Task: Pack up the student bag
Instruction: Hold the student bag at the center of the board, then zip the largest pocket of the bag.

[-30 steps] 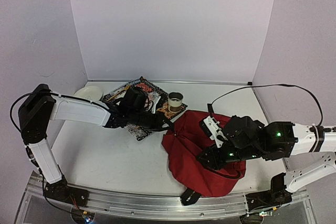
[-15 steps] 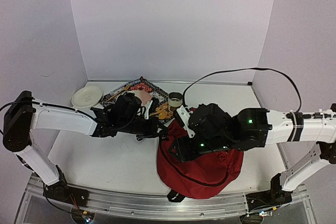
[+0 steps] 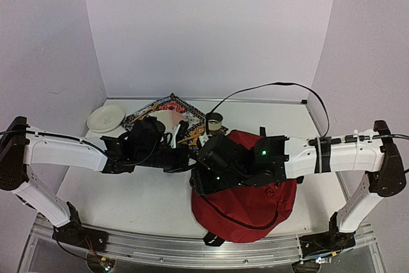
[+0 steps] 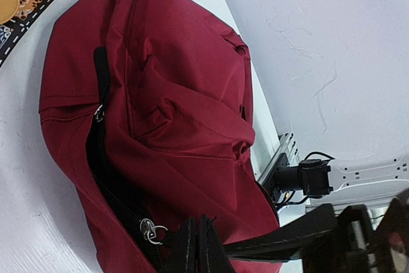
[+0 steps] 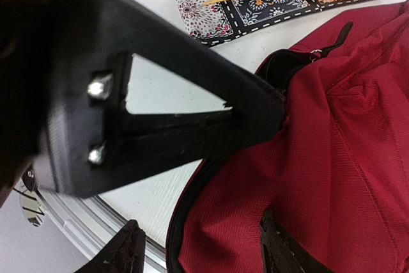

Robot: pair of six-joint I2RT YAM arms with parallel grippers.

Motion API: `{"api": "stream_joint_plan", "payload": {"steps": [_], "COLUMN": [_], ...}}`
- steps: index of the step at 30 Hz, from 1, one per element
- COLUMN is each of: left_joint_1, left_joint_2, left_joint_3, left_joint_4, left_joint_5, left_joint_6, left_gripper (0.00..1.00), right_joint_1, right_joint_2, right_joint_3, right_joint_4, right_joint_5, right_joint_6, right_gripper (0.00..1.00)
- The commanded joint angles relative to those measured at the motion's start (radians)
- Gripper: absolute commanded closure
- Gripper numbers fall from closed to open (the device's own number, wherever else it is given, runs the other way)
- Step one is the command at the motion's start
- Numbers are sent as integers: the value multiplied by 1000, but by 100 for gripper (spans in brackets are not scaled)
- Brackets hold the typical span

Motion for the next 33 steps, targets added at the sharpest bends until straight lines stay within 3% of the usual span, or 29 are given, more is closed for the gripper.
{"api": "stream_joint_plan", "payload": {"steps": [1,7,8,12,16,25,33], "left_joint_1": [-8,-11,-11,-11,-9,124,192], "left_joint_2": [-64,-74,-77,-81,-72,11,140], "left_joint_3": [-27,-41,-40,-38,-42,-17,132], "left_joint_4": [124,178,182,183,179,120,-7], "left_joint_5": [-10,-9,-10,-25,-65,-96,-157], "left_joint_6": [-103,-166,-169,-154,-107,23,165], "left_gripper": [100,100,100,100,100,100,100], "right_joint_1": [3,3,3,6,25,80,112], "right_joint_2": [41,64,64,35,-6,-119,-175], "right_joint_3": [3,-48,-56,-92,-104,-214,-251], "right_joint_4": [36,23,6,-19,-18,-19,-19], "right_joint_5": [34,83,93,105,62,4,-43], "right_joint_6": [83,124,131,134,55,35,-12], "right_gripper": [38,43,48,83,98,100,100]}}
